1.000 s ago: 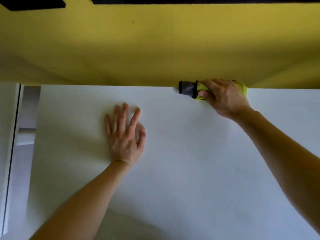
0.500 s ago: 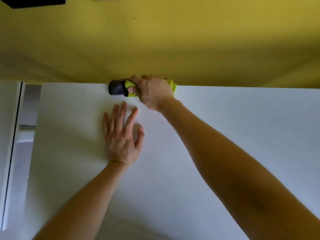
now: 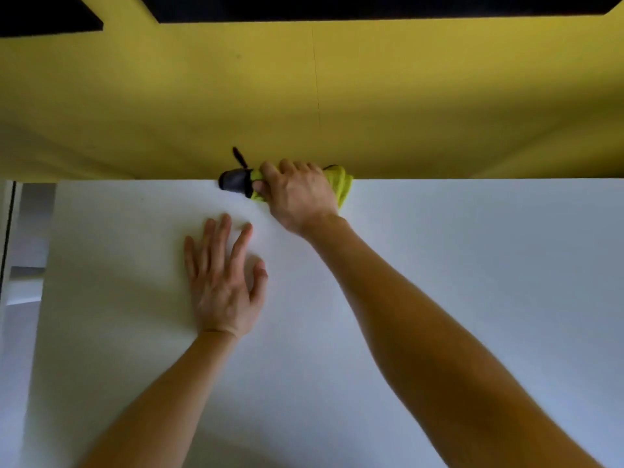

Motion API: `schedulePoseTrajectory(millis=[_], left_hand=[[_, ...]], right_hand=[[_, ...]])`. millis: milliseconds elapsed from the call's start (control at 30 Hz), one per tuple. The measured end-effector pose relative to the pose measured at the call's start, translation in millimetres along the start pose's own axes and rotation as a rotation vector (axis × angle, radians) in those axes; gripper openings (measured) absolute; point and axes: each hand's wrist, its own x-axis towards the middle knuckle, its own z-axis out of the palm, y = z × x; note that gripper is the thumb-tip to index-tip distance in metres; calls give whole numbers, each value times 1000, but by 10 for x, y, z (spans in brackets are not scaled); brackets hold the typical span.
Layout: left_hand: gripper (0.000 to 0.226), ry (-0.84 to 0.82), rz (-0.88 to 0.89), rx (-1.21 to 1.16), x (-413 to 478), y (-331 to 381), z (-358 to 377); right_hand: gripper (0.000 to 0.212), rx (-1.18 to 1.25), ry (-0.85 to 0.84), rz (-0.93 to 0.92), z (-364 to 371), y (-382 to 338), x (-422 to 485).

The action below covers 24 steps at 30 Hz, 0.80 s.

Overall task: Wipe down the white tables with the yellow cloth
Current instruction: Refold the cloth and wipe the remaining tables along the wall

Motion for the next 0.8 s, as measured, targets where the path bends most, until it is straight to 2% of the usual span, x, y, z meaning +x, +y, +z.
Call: schedulePoseTrajectory(millis=[67, 133, 300, 400, 500, 700, 800], left_hand=[[60, 15, 11, 2, -20, 16, -1], [60, 9, 16, -2, -15, 22, -2], [59, 6, 18, -16, -21, 51, -25], [60, 7, 24, -19, -44, 22, -12], [60, 12, 26, -22, -17, 43, -8], [58, 36, 23, -14, -59, 57, 21], [58, 48, 33, -6, -50, 77, 31]], right_hand=[[43, 12, -58, -59, 40, -252, 110], [47, 38, -36, -65, -18, -62, 14], [45, 20, 124, 87, -429, 1361, -858], [43, -110, 143, 203, -557, 1737, -1155], [38, -234, 121, 315, -450, 1400, -940], [41, -64, -124, -14, -161, 1, -60], [46, -48, -149, -66, -171, -85, 7]])
